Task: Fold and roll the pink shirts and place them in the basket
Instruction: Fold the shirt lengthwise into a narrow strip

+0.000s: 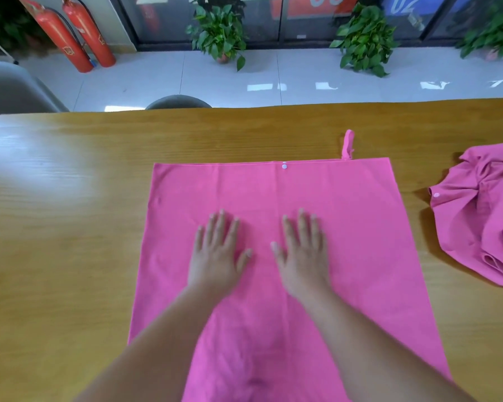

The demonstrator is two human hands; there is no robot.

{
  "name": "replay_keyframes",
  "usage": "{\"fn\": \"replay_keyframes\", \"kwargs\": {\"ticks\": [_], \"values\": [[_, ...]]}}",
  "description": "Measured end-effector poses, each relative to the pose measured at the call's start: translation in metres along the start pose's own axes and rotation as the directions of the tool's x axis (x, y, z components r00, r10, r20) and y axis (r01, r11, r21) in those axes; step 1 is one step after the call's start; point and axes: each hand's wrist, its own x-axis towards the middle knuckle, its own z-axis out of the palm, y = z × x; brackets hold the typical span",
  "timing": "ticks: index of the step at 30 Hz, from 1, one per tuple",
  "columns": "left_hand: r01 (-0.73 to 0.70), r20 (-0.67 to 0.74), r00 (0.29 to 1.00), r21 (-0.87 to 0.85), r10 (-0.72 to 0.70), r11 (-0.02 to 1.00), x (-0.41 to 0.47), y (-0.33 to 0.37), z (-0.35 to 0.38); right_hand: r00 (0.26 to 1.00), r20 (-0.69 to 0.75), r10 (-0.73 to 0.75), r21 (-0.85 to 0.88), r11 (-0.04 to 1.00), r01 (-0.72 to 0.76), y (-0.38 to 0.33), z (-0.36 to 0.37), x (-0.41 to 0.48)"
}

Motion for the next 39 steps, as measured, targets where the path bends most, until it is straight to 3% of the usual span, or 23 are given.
{"fn": "replay_keyframes", "kwargs": {"ticks": [2,4,10,15,20,24,27,32,39], "values": [[-0.076,0.012,0.997,0.012,0.076,0.997,-0.035,0.014,0.017,0.989,0.049,-0.138,-0.029,0.990,0.139,-0.015,0.015,-0.032],[-0.046,-0.001,0.999,0.029,0.046,0.999,-0.065,-0.006,0.027,0.986,0.055,-0.159,-0.071,0.984,0.163,0.005,0.021,-0.053],[0.117,-0.047,0.992,-0.024,-0.118,0.993,-0.093,-0.090,0.020,0.978,-0.001,0.210,-0.074,0.975,-0.210,0.121,0.003,-0.074],[0.114,-0.033,0.993,0.027,-0.113,0.993,-0.051,-0.102,0.014,0.977,0.055,0.208,-0.092,0.975,-0.202,0.129,-0.006,-0.029],[0.227,0.043,0.972,0.062,-0.230,0.972,0.001,-0.088,-0.005,0.962,0.129,0.240,-0.013,0.971,-0.240,0.102,-0.025,0.029],[0.075,0.027,0.997,0.007,-0.075,0.997,-0.017,-0.017,0.007,0.996,0.085,-0.008,0.009,1.000,0.007,0.035,-0.007,-0.004],[-0.023,0.013,1.000,0.016,0.023,1.000,-0.064,0.000,0.029,0.980,0.106,-0.166,-0.044,0.984,0.172,0.029,0.015,-0.054],[0.147,-0.012,0.989,0.031,-0.146,0.989,-0.108,-0.057,0.029,0.997,0.023,0.077,-0.072,0.995,-0.075,0.114,0.009,-0.094],[0.159,0.066,0.985,0.050,-0.162,0.986,-0.038,-0.077,0.014,0.994,0.068,0.089,-0.114,0.990,-0.081,0.124,-0.002,-0.025]]}}
